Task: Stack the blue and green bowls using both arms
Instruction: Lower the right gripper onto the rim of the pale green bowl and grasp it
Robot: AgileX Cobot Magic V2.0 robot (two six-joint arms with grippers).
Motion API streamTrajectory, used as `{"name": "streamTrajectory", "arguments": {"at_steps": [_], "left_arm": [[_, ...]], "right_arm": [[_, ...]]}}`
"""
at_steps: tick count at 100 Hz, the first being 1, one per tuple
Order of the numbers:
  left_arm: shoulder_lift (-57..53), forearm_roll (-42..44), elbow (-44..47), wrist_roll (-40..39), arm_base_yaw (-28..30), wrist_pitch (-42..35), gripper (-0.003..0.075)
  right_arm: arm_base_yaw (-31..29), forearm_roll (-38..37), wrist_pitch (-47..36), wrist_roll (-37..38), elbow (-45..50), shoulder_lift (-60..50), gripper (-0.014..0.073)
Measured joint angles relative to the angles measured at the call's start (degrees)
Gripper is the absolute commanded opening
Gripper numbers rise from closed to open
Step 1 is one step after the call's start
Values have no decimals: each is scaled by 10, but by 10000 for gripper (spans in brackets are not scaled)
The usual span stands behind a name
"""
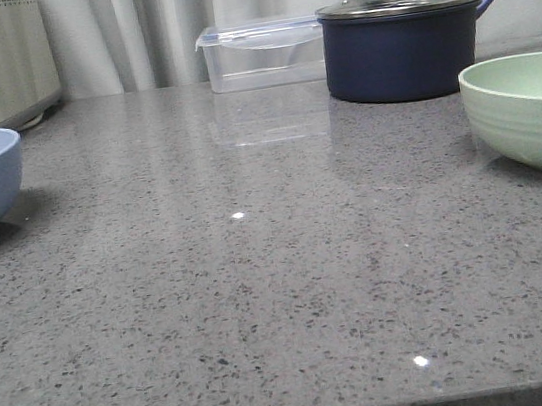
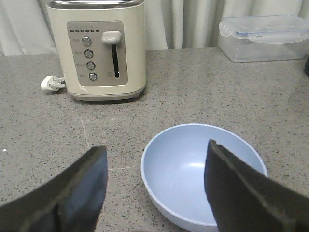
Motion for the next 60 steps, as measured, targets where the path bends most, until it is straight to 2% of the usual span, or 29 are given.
{"name": "streamTrajectory", "arguments": {"at_steps": [26,60], "left_arm": [[0,0,0,0,0,1,438],[0,0,0,0,0,5,438]], "right_arm": [[0,1,2,1,-17,40,461],[0,1,4,1,-22,48,111]]}}
